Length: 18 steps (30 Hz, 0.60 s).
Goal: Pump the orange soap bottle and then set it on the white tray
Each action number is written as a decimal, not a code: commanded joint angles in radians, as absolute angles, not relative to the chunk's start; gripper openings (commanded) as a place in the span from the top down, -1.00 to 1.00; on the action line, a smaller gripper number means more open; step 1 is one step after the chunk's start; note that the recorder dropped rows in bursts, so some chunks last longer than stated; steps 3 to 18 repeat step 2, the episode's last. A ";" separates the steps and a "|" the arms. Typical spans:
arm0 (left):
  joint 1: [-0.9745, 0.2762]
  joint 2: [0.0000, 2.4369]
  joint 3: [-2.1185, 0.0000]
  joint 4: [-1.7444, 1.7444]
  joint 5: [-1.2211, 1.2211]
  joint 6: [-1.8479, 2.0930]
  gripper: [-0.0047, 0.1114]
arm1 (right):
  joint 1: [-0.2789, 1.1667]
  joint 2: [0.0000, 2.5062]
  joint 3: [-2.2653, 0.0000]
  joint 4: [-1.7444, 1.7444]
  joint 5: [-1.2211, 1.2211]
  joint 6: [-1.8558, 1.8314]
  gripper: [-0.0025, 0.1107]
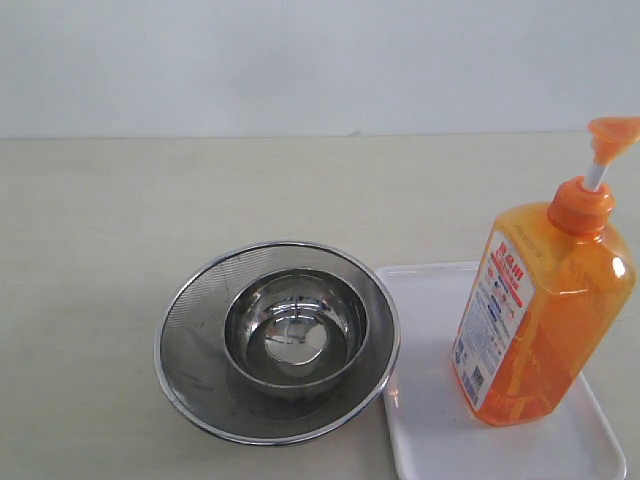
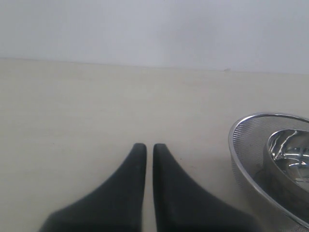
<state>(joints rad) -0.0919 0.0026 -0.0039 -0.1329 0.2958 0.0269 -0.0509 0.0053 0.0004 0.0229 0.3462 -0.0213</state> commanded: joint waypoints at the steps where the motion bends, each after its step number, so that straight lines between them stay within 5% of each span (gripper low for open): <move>1: -0.089 0.000 0.000 -0.133 0.299 0.018 0.84 | -0.049 0.000 0.000 0.018 0.333 -0.023 0.96; 18: -0.089 0.000 0.000 -0.133 0.299 0.018 0.84 | -0.049 0.000 0.000 0.018 0.333 -0.023 0.96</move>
